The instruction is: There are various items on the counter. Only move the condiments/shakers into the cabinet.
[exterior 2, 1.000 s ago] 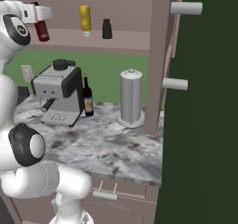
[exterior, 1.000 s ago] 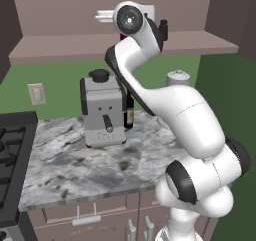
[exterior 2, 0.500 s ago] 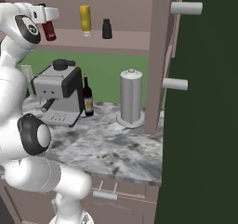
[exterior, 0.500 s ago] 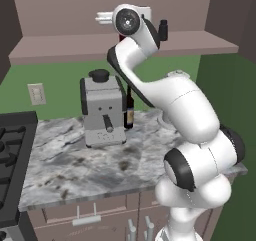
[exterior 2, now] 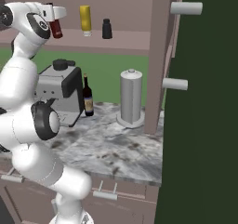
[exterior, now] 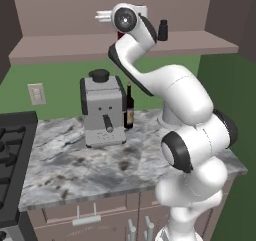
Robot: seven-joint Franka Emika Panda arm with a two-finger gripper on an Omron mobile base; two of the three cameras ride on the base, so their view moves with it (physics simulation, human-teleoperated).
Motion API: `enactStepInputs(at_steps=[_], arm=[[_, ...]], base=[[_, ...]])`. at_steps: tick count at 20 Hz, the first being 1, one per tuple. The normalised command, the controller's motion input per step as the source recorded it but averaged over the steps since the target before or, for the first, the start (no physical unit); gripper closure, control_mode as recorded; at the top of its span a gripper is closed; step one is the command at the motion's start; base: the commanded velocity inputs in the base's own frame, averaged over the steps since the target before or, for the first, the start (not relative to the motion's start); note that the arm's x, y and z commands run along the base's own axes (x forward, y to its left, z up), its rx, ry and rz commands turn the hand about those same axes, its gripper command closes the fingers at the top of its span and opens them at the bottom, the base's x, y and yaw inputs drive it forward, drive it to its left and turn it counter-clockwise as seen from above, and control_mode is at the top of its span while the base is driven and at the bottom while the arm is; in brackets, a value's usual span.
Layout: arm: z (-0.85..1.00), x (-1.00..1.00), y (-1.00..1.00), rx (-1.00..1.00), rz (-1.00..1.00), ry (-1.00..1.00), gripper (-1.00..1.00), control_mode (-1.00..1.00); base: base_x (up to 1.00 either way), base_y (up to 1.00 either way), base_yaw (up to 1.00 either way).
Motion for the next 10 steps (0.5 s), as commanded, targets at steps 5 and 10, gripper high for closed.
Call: enactStepInputs(at_steps=[5,10], arm=[[-0.21,0.32,0.00,0.00,0.00,0.05,1.00,-1.00],[-0.22,0.33,0.00,0.00,0.00,0.05,1.00,-1.00]], base=[[0.00,0.00,0.00],[0.00,0.00,0.00]])
